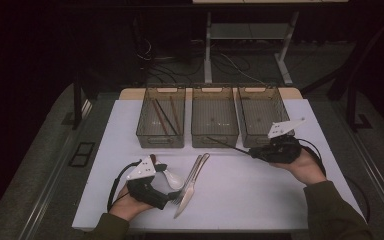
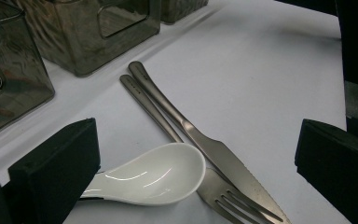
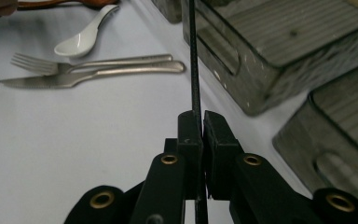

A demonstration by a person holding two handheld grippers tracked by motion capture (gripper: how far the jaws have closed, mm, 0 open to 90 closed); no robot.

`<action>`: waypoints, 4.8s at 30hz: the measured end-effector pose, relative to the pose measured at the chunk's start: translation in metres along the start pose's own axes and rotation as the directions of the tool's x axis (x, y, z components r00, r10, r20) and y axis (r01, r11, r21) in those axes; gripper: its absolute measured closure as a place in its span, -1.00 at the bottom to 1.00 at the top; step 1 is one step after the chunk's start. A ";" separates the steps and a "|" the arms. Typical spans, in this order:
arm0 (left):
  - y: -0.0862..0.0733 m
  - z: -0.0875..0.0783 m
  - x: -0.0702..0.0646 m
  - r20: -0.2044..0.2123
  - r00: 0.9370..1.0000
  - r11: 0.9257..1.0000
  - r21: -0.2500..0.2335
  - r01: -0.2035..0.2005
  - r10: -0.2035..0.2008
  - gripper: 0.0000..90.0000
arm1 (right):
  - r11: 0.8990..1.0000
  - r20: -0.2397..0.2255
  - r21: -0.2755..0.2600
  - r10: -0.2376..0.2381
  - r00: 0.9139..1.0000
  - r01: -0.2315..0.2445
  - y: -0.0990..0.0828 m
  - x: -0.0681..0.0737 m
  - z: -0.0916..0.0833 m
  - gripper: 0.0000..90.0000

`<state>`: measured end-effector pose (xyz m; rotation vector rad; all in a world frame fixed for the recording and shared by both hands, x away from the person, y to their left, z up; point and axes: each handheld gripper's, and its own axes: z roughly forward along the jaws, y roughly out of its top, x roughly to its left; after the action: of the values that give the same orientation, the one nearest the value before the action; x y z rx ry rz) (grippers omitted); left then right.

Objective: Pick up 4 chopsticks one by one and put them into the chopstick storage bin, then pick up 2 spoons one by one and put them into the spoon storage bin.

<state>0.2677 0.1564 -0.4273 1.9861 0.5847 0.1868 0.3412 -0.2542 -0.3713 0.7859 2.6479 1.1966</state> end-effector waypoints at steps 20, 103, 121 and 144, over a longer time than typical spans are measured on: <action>0.000 -0.001 -0.001 0.005 1.000 1.000 -0.016 0.007 -0.007 -1.00 | 0.999 0.113 0.022 0.034 0.993 -0.037 0.100 0.002 0.049 0.91; -0.003 -0.006 0.005 -0.015 1.000 1.000 -0.020 0.021 -0.021 -1.00 | 0.985 -0.012 -0.135 0.111 0.994 -0.112 0.129 0.014 0.111 -0.06; -0.003 -0.004 0.006 -0.025 0.999 1.000 -0.006 0.022 -0.022 -1.00 | 0.968 -0.025 -0.208 0.141 0.990 -0.143 0.040 0.018 0.050 -0.24; -0.002 -0.006 0.007 -0.051 0.999 1.000 -0.002 0.017 -0.017 -1.00 | 0.922 0.119 -0.337 0.242 0.963 -0.190 -0.069 0.016 -0.016 -0.66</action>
<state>0.2709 0.1656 -0.4268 1.9794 0.6335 0.2281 0.2942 -0.2944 -0.4099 1.0807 2.2016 1.5021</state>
